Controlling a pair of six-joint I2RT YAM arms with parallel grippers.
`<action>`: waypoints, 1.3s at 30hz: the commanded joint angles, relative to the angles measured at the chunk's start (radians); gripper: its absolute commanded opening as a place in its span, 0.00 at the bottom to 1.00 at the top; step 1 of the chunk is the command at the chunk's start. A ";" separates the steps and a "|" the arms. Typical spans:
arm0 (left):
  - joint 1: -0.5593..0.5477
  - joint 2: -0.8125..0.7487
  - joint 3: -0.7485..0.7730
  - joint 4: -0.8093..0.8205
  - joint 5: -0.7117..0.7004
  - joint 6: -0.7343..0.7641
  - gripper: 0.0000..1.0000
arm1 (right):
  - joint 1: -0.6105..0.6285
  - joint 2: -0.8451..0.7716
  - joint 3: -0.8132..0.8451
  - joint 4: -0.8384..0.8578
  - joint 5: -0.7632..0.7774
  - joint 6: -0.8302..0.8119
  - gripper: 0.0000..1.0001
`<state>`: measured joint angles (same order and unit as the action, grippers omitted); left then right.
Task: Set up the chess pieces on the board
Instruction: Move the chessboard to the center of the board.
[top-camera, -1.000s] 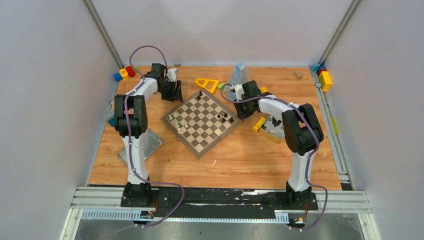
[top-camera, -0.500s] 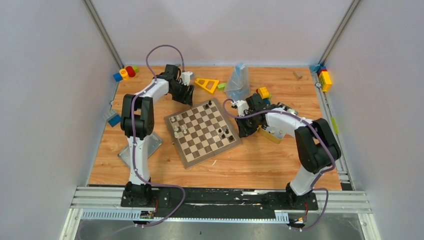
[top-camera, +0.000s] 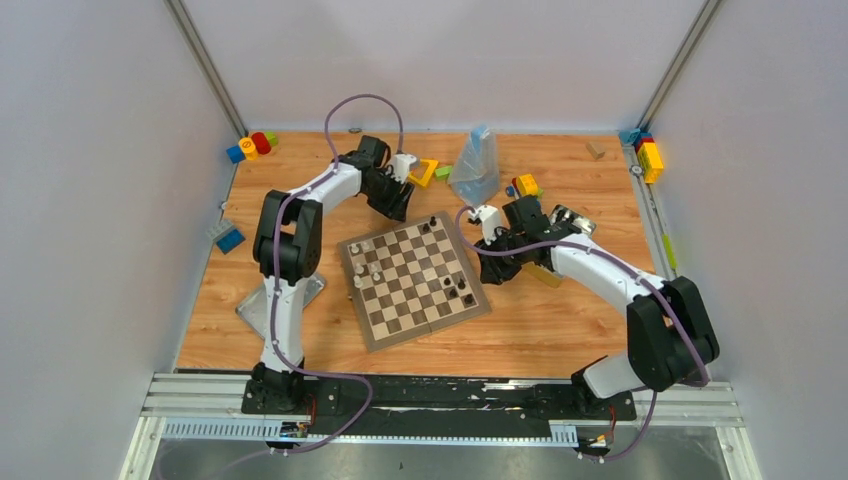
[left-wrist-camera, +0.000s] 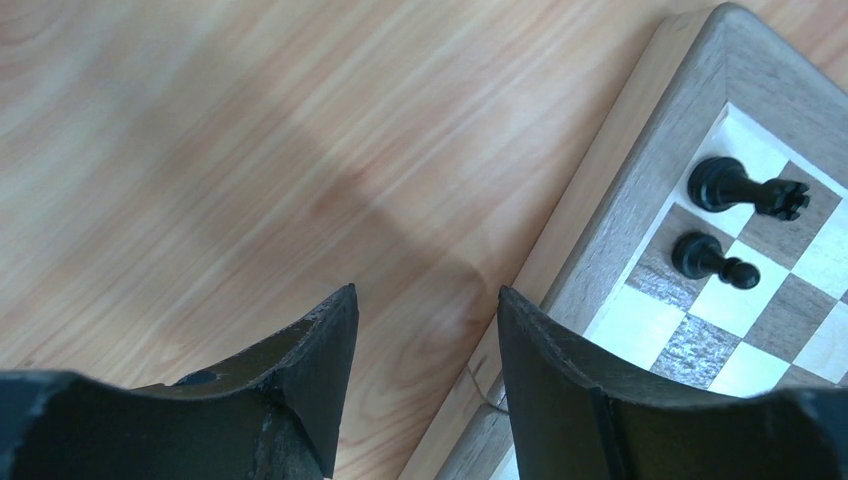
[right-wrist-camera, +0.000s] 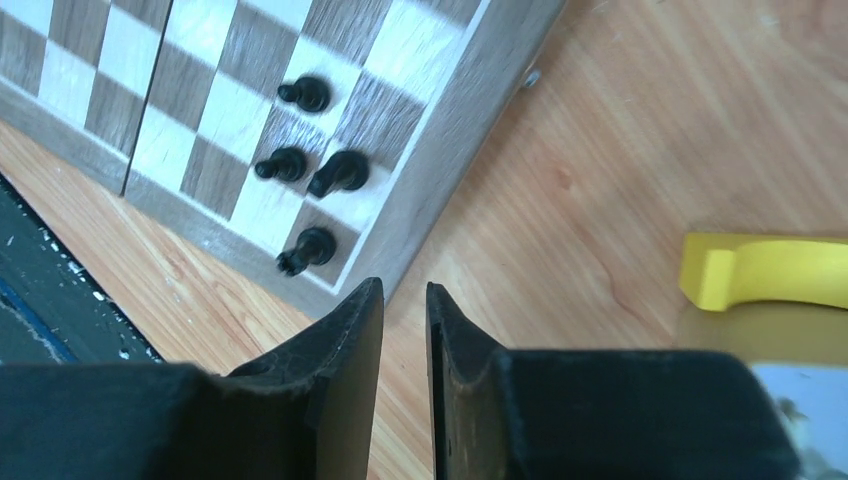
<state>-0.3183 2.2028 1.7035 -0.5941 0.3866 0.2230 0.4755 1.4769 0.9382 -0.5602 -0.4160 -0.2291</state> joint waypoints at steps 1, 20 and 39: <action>-0.076 0.045 0.020 -0.113 0.034 0.025 0.62 | -0.005 -0.099 0.011 0.013 0.101 -0.035 0.24; -0.209 0.164 0.243 -0.229 0.125 0.032 0.60 | -0.123 -0.144 0.080 0.042 0.133 -0.001 0.30; 0.136 -0.456 -0.249 -0.084 -0.180 -0.066 0.77 | -0.123 -0.028 0.107 0.097 0.029 -0.004 0.46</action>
<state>-0.2401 1.9347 1.5803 -0.6567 0.2886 0.1322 0.3557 1.4559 1.0225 -0.5289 -0.3622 -0.2371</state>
